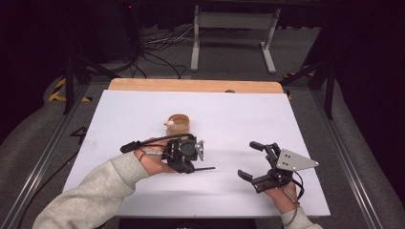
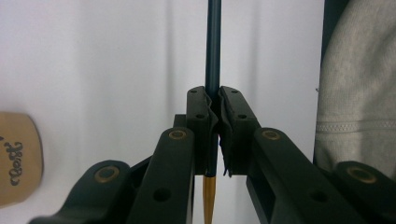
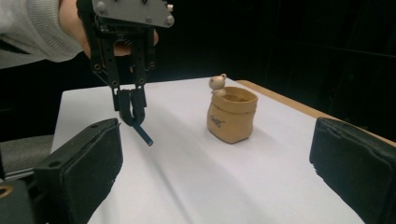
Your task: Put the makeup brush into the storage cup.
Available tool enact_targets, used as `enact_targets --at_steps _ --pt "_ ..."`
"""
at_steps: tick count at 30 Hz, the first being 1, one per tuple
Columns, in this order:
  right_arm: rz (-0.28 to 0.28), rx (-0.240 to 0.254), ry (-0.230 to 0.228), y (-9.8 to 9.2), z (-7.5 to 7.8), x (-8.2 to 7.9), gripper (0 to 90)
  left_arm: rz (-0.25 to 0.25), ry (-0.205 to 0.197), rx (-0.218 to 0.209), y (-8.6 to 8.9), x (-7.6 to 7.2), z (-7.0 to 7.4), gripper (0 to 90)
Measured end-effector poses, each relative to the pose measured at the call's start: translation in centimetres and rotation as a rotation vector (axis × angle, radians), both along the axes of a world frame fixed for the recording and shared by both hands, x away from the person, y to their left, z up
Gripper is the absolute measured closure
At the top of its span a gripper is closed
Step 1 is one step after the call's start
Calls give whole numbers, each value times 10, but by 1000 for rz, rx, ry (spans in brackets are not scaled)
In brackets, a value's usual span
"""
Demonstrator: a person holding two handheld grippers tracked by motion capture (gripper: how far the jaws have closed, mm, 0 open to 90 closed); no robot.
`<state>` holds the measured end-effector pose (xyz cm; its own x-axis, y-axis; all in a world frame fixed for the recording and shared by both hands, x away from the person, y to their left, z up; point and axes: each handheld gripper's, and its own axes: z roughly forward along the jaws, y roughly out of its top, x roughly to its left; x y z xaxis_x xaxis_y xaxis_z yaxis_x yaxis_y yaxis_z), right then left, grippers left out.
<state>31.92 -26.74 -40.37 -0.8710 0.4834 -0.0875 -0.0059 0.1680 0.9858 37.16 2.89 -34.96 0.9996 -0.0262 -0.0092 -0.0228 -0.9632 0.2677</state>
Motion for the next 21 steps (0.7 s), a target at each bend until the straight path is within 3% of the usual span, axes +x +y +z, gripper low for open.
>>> enact_targets --at_steps 11,21 --pt "91 -49 16 15 3 0 86 -65 -8 26 -7 -5 6 830" --pt "183 -89 34 32 5 0 209 -89 -22 27 -10 -8 9 831"
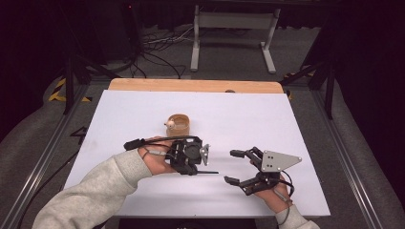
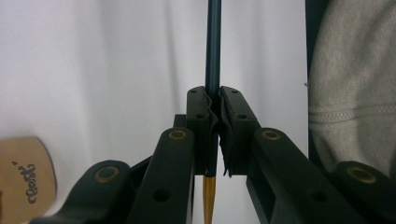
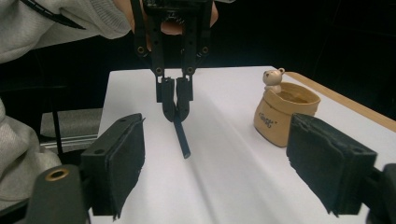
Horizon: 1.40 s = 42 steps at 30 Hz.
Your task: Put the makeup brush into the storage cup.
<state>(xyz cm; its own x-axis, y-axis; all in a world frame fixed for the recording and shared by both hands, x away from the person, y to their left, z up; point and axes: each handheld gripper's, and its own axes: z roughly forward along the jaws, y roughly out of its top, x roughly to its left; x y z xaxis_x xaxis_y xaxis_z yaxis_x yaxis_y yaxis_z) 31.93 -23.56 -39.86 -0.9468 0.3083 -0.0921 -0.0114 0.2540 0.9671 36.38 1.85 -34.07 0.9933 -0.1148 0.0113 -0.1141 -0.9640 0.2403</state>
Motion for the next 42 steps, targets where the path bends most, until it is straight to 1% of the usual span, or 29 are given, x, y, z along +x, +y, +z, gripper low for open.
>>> enact_targets --at_steps 2,9,11,13,14,16,18,21,26,32,33,36,37,42 --pt "11 -9 6 3 0 1 234 -6 2 -4 -1 -1 0 830" --pt "50 -56 22 15 -4 4 330 -17 0 3 -3 -2 1 830" --pt "62 -69 29 17 -5 5 349 -17 -3 -4 -3 -3 1 831" --pt "65 -74 30 19 -6 5 359 -16 3 -9 -4 -3 1 831" --pt "78 -84 37 22 -7 6 383 -25 6 -9 -4 -4 2 830" --pt "88 -91 41 25 -8 7 406 -32 5 -7 -5 -5 3 830" --pt "98 -91 44 28 -9 7 434 -31 5 -11 -5 -5 3 830" --pt "110 -107 51 32 -10 8 472 -28 8 -14 -5 -6 3 830" --pt "119 -122 62 36 -13 9 511 -32 9 -10 -5 -6 2 830" --pt "142 -146 66 40 -15 9 603 -45 6 3 -6 -7 1 831" --pt "145 -151 65 41 -15 8 631 -44 6 2 -6 -6 2 831" --pt "149 -156 64 41 -15 8 652 -45 6 -1 -6 -6 1 831" --pt "151 -158 65 42 -15 8 670 -39 8 0 -6 -7 1 831" --pt "162 -166 71 42 -16 7 747 -44 10 -1 -8 -7 1 831"
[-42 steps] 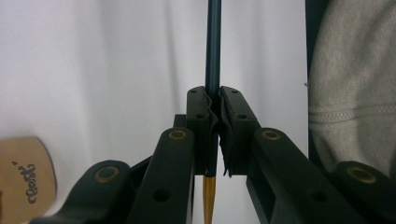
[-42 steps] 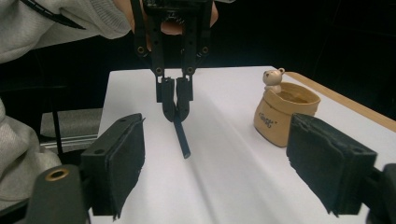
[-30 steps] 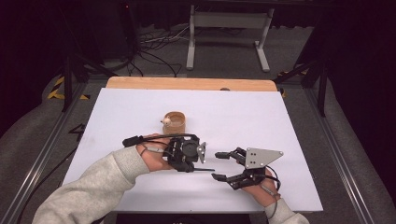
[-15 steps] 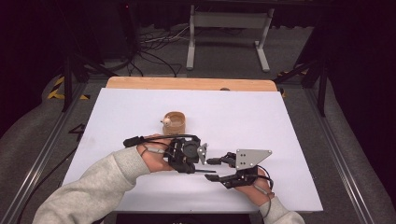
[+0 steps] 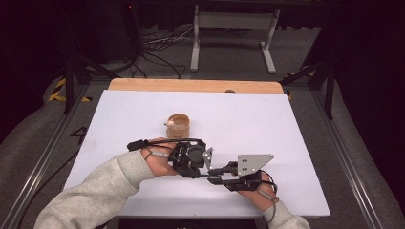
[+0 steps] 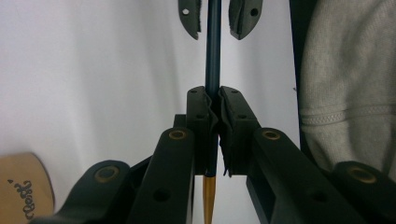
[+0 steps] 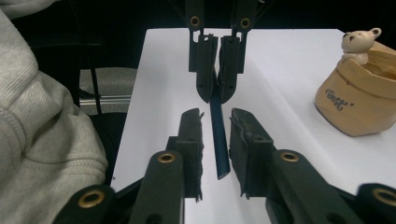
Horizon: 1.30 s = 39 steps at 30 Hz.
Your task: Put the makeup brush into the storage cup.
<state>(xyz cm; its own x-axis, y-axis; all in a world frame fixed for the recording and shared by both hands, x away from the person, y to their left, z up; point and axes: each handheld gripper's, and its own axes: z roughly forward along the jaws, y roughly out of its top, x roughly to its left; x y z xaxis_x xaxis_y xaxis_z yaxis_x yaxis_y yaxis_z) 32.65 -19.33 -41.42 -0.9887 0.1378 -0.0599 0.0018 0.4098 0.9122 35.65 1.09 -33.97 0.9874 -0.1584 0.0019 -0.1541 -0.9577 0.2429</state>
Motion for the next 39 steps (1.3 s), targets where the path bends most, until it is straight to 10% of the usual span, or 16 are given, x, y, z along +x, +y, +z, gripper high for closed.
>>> enact_targets --at_steps 29,39 --pt "-16 -5 8 -1 2 -1 852 1 1 -16 1 -1 0 821" --pt "-18 13 0 -4 6 -4 851 42 30 -123 15 5 1 508"
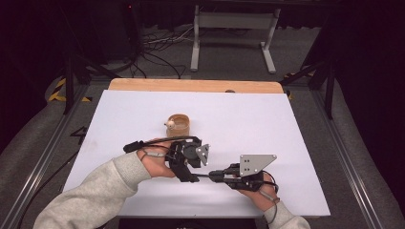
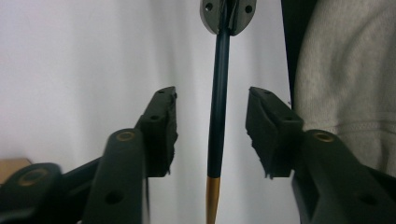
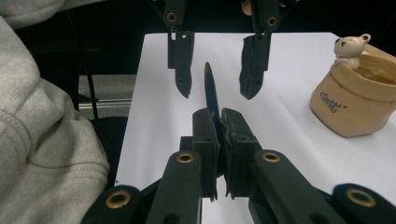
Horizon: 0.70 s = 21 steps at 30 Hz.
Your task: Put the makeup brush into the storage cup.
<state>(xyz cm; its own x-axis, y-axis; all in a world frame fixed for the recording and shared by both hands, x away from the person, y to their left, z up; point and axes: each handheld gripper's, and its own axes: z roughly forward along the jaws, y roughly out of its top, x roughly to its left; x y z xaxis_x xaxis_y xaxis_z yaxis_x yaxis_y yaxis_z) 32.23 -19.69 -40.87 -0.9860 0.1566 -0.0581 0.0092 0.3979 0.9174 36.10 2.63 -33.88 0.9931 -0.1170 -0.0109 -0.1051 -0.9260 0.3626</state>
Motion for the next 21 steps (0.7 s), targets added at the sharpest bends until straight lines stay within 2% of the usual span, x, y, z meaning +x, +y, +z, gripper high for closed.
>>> enact_targets --at_steps 3,4,5,6,7,10,11,12,13,14,16,18,20,21 --pt "-2 9 -5 -2 2 -1 851 16 11 -52 7 0 0 465" --pt "-3 14 -7 -3 2 -1 852 16 11 -52 7 0 0 454" --pt "-6 20 -6 -4 3 -1 851 27 19 -82 11 0 0 445" --pt "-6 20 -6 -4 3 -1 851 27 19 -82 11 0 0 437" --pt "-7 26 -8 -6 4 -1 852 31 8 -113 15 0 -1 428" --pt "-7 31 -13 -7 5 -2 851 35 11 -137 19 0 -1 414" --pt "-7 33 -14 -7 5 -2 852 47 12 -172 23 -1 -3 405" --pt "-7 33 -14 -7 5 -2 852 47 12 -172 23 -1 -3 391" --pt "-4 38 -14 -7 5 -2 851 61 19 -206 27 -1 -5 384" --pt "-4 38 -14 -7 5 -2 851 61 19 -206 27 -1 -5 381" --pt "-5 43 -16 -9 6 -2 851 68 19 -262 33 -1 -9 372" --pt "-4 49 -17 -9 6 -2 851 72 20 -269 35 -1 -10 371" --pt "-6 53 -21 -11 7 -2 851 78 11 -306 38 -3 -16 371" --pt "-6 53 -21 -11 7 -2 851 78 11 -306 38 -3 -16 370"
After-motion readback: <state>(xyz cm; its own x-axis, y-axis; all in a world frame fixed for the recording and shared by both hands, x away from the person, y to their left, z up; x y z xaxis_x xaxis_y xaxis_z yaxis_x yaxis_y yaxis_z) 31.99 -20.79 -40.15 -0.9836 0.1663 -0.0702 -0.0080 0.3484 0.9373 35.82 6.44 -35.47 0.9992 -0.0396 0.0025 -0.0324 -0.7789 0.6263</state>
